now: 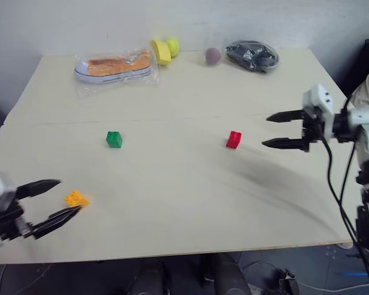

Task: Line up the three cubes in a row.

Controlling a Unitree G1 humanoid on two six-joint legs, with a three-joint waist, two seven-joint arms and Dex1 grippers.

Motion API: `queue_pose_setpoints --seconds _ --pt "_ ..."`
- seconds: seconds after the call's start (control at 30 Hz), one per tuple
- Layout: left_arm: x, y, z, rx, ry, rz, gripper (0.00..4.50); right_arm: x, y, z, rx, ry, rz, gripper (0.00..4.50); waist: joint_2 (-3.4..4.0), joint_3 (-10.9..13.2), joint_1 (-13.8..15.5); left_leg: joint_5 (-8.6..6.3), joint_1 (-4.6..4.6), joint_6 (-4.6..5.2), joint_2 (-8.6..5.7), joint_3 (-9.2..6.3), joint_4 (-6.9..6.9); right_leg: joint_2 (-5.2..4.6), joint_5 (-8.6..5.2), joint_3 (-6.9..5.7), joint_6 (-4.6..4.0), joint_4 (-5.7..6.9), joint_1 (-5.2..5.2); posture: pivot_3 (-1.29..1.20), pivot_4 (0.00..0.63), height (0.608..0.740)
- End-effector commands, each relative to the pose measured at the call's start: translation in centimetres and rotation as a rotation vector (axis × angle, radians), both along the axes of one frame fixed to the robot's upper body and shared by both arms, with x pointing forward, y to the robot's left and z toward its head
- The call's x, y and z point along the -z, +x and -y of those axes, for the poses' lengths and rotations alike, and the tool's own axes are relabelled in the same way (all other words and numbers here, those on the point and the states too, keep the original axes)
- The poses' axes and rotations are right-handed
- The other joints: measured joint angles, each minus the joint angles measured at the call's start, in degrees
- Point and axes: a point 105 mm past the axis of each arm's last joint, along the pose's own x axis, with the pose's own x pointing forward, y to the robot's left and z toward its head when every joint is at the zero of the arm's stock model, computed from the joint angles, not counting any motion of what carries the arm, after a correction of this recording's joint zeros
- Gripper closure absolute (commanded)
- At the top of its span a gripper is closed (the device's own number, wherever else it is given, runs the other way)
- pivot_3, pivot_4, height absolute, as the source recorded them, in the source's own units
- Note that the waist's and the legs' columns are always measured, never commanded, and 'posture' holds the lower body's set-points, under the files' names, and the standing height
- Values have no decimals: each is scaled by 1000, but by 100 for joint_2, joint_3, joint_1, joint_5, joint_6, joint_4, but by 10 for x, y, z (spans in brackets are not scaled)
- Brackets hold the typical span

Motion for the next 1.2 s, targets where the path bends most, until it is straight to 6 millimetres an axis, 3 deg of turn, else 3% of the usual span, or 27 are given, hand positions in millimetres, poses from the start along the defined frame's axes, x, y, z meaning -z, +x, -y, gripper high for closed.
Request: queue_pose_setpoints --seconds 0.03,0.2,0.47,0.6,0.8,0.87,1.03,1.2 --pt "-12 3 36 191 -2 -1 24 1 18 -9 46 -51 38 0 5 3 -12 1 -5 1 0 1 0 3 0 -1 0 3 -1 0 150 740" --pt "-34 7 66 358 2 43 24 16 36 -28 86 -99 31 0 6 5 -74 3 -9 6 -4 0 23 4 1 0 3 16 1 0 150 740" --pt "-54 12 85 442 13 112 24 35 49 -41 155 -187 24 0 8 6 -94 6 -12 3 -1 -4 28 14 2 1 4 40 3 0 150 740" --pt "-53 12 88 443 16 113 0 37 50 -46 155 -171 24 880 11 8 -94 8 -12 -1 2 -5 26 19 2 1 4 40 2 0 150 740" --pt "-52 12 87 446 26 115 0 46 48 -46 134 -191 16 2976 11 8 -95 8 -12 -2 3 -5 27 21 1 2 4 39 2 0 150 740" --pt "-54 12 88 457 19 117 0 46 46 -47 117 -176 12 3019 11 8 -94 8 -12 -3 3 -5 28 21 1 3 4 39 2 0 150 740" --pt "-46 10 96 531 8 67 0 39 17 -53 -145 -148 -23 3019 11 8 -78 8 -12 -3 2 -7 29 24 2 4 5 38 4 0 150 740" --pt "-23 7 111 638 61 27 0 51 -50 -55 -339 -174 -34 3019 11 8 96 7 -19 -6 4 -17 32 27 2 1 7 35 5 0 150 740"
